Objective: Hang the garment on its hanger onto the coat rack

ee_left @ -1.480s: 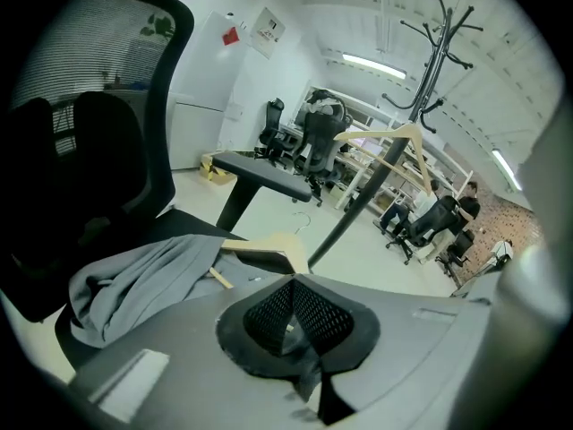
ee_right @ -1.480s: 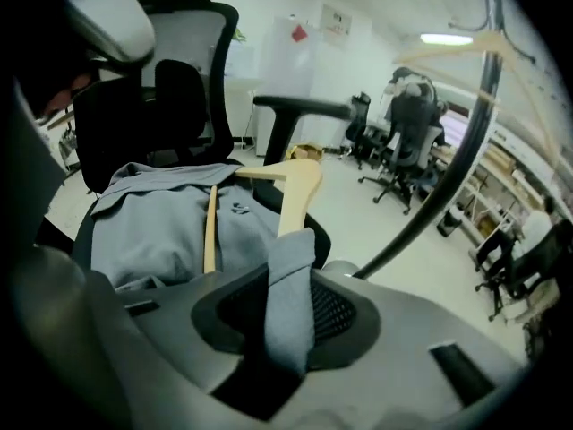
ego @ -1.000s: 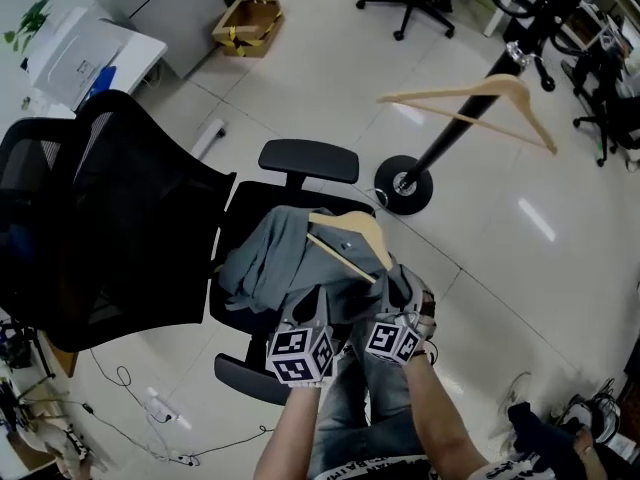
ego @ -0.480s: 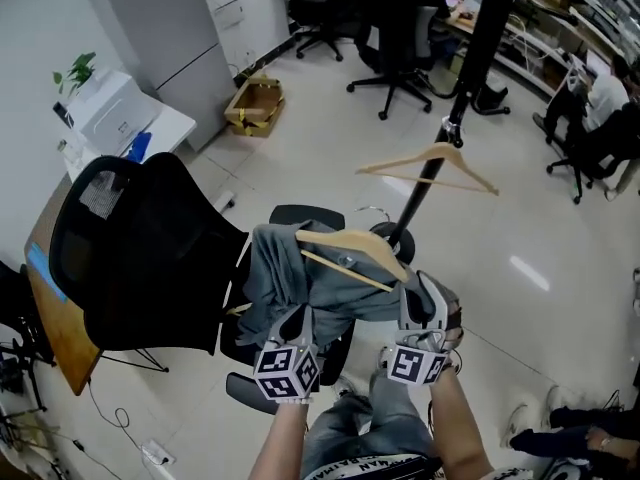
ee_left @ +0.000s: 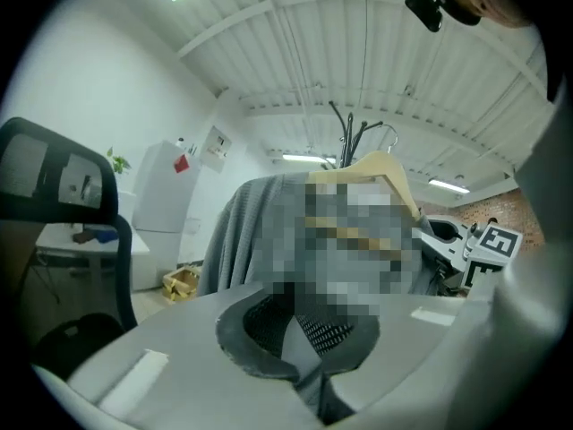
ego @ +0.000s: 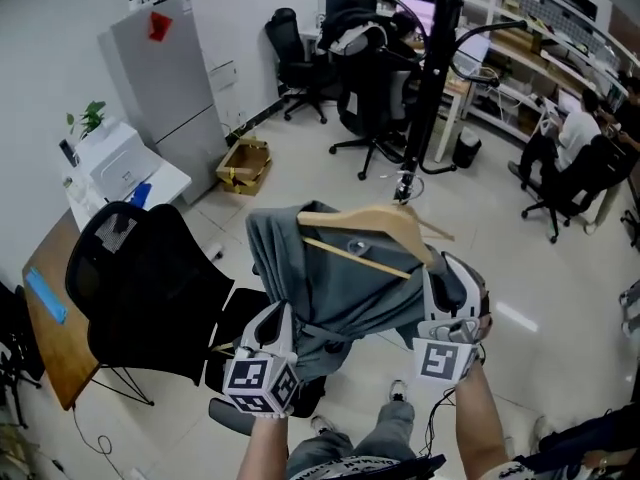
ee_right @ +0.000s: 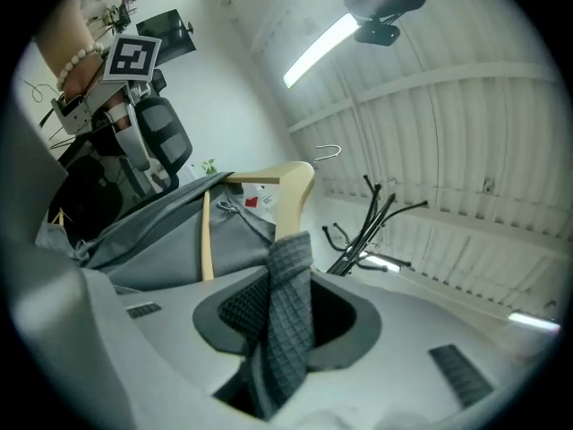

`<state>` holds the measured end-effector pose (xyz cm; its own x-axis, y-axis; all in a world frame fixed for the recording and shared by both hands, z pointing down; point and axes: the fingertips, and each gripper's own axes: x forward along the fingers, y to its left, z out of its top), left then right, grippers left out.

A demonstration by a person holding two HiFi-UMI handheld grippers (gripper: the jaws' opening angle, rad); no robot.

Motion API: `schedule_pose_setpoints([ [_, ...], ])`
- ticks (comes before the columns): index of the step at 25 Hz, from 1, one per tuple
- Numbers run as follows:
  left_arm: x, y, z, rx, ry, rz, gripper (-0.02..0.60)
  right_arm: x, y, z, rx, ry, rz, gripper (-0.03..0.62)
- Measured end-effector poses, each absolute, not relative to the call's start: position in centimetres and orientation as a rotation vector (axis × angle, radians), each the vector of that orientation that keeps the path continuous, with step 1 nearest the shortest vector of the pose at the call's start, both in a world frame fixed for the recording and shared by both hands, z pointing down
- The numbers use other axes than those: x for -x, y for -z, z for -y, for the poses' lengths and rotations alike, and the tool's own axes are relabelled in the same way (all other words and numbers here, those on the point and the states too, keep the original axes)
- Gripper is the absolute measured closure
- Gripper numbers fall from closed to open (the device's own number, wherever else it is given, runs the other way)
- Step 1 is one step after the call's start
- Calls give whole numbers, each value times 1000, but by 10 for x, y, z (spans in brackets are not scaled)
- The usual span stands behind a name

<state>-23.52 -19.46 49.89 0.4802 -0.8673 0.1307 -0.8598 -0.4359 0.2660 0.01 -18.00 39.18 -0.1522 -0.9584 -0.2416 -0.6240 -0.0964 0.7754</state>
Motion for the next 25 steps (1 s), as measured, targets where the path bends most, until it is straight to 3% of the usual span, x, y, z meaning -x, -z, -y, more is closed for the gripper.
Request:
schedule_pose_setpoints([
  [13, 129, -382, 210, -2592, 239, 1399, 594, -86, -212, 169, -1728, 1408, 1847, 470],
  [25, 16, -340, 198, -2761, 291, 1218, 594, -182, -186, 190, -1714, 1513, 1786, 471],
])
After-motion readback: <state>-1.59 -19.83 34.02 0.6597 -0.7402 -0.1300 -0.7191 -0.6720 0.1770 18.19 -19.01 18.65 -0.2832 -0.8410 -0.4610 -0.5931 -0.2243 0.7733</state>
